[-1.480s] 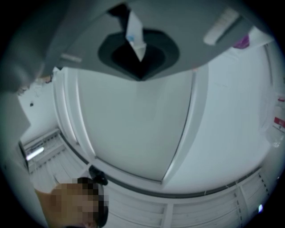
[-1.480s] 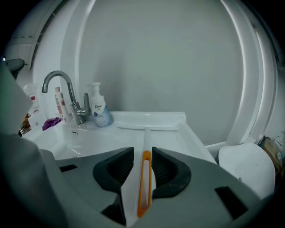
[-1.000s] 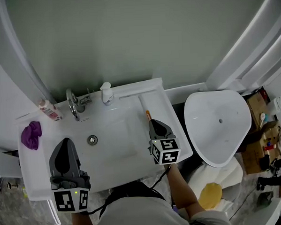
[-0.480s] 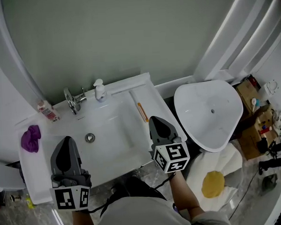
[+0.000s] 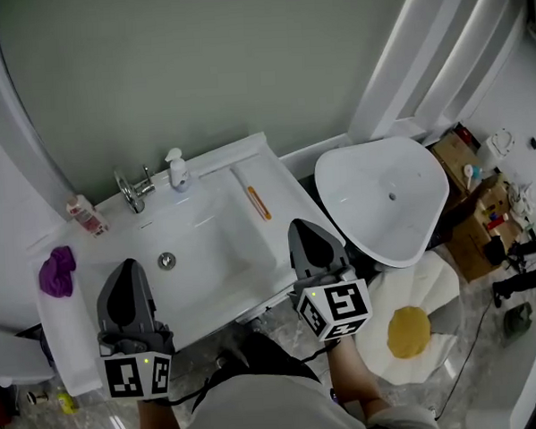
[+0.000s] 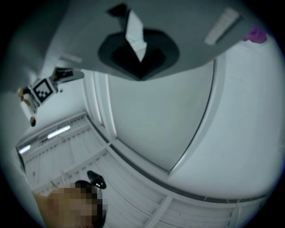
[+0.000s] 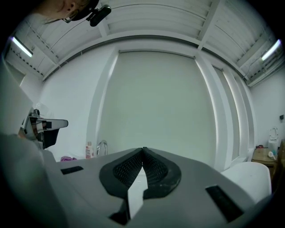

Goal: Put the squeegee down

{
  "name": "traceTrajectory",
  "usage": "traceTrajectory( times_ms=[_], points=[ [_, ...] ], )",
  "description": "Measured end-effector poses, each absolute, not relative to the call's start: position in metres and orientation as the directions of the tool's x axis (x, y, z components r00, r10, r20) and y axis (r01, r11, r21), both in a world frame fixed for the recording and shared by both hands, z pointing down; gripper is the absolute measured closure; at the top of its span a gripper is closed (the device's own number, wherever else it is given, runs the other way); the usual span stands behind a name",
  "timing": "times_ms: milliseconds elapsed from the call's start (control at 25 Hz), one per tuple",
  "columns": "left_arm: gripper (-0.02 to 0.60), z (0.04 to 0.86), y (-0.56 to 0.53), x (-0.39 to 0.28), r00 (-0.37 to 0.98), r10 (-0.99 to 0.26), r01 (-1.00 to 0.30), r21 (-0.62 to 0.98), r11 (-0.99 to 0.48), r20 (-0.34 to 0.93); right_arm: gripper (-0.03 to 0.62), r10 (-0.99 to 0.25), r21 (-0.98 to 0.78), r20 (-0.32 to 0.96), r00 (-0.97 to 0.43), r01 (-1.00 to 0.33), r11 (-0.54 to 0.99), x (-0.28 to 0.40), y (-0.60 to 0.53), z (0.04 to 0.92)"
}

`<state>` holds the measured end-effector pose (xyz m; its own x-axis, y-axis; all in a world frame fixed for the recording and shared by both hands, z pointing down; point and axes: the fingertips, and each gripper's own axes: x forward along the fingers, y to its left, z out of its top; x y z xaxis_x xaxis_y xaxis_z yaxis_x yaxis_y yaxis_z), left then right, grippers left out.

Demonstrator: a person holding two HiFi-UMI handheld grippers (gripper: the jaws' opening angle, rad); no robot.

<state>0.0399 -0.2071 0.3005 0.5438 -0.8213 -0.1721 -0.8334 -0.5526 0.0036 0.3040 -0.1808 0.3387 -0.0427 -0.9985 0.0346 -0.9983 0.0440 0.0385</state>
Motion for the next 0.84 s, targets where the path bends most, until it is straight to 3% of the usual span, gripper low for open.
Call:
traceTrajectory(
  times_ms=[840],
  points=[
    [0.574, 0.307, -0.192, 0.021, 0.586, -0.792, -0.802, 0.018, -0.597, -0.173, 0.592, -1.0, 0.036, -0.025, -0.007, -0.999, 0.006, 0.274, -0.145, 0.32]
  ],
)
